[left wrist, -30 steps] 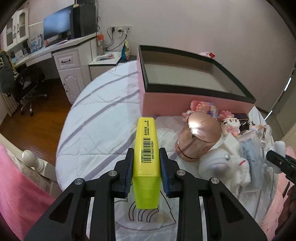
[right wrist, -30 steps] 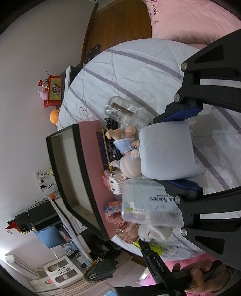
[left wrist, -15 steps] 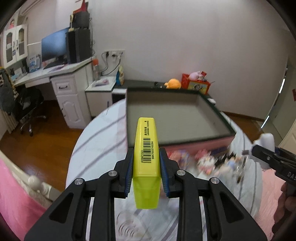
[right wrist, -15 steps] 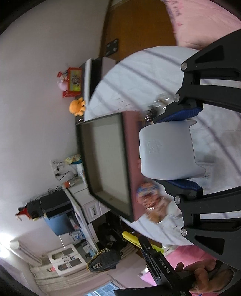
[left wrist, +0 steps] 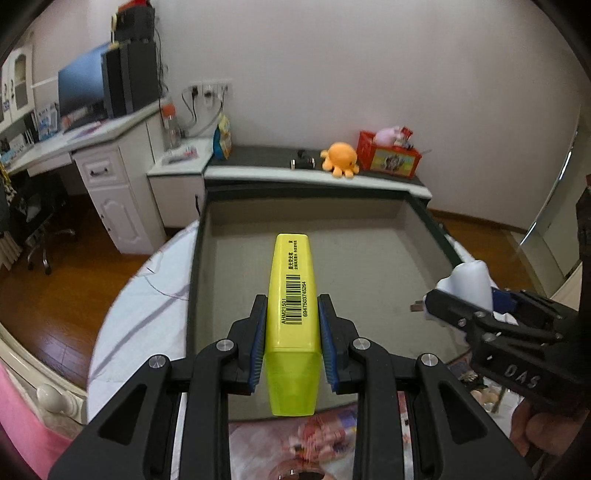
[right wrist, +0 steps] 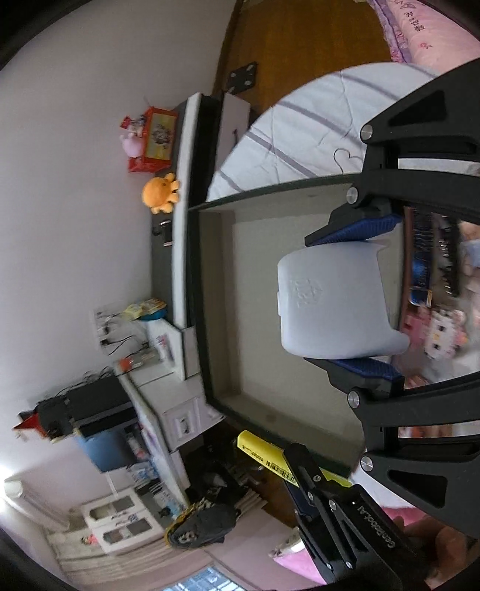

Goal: Organize rigid objects
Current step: 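Carry highlighter and white cup into the pink box and release both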

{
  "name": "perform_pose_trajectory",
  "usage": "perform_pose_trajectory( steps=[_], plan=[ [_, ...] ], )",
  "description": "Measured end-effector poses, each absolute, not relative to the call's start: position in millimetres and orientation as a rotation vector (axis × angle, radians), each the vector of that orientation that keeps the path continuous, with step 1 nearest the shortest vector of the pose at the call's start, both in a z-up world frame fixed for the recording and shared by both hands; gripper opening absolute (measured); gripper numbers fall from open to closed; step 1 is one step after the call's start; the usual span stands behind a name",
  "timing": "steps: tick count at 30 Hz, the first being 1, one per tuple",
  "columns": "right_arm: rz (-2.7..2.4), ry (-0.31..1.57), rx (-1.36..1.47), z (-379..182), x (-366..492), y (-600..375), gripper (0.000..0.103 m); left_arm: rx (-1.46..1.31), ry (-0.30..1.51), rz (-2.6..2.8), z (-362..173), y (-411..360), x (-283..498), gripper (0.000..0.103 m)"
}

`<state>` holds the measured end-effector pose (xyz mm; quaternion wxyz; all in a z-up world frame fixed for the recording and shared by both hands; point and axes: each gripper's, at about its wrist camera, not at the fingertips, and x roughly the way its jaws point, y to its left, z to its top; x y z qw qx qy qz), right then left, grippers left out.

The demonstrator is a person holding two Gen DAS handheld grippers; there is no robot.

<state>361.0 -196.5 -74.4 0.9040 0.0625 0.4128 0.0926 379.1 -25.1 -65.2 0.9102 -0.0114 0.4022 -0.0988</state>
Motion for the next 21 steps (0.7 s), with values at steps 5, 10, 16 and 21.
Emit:
perform_pose_trajectory(
  steps=[5,10,16,21],
  plan=[
    [0.175,0.951,0.127,-103,378,-196,0.055,-0.007,0.909,-0.211,-86,-29,393,0.033],
    [0.182,0.956,0.132,-104,373,-200,0.069,-0.019,0.855,-0.169,-78,-20,381,0.103],
    [0.154,0.913,0.124,-89,357,-200,0.101,-0.047,0.795,-0.157,-55,-1,354,0.103],
    [0.135,0.809,0.167,-60,330,-208,0.103,-0.110,0.730,-0.123,-35,24,319,0.103]
  ],
)
